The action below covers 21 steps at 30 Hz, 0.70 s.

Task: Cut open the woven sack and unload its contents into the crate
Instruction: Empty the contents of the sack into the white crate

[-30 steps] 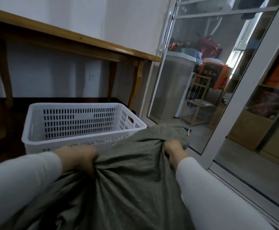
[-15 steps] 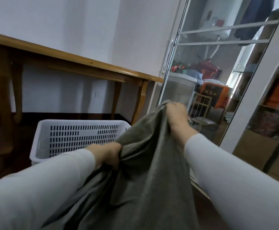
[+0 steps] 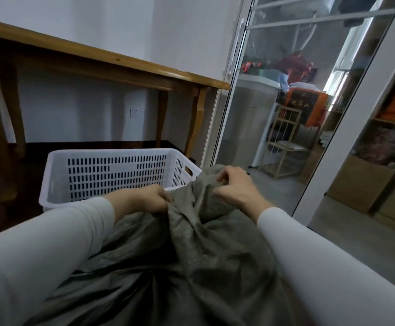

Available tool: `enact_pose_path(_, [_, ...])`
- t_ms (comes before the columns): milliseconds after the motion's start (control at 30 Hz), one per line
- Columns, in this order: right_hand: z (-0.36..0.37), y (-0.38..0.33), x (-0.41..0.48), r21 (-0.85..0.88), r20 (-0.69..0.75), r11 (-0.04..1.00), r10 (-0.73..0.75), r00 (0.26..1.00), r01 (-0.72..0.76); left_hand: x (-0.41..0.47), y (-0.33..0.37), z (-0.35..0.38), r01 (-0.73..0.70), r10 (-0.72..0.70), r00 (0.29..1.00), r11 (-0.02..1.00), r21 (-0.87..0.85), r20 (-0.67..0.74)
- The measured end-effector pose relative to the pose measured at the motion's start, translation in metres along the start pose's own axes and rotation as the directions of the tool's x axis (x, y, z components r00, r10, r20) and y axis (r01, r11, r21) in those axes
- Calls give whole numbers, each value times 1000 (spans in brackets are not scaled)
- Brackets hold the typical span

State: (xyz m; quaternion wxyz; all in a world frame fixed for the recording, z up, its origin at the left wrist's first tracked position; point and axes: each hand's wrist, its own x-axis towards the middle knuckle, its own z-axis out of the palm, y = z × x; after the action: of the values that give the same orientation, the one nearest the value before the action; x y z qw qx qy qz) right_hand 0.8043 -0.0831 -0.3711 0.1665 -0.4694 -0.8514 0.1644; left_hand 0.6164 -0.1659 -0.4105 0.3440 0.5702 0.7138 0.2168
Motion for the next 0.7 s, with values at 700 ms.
enact_pose_path(700, [-37, 24, 8, 285, 53, 951, 110, 992, -121, 13, 12, -31, 34, -41, 995, 997, -74, -91])
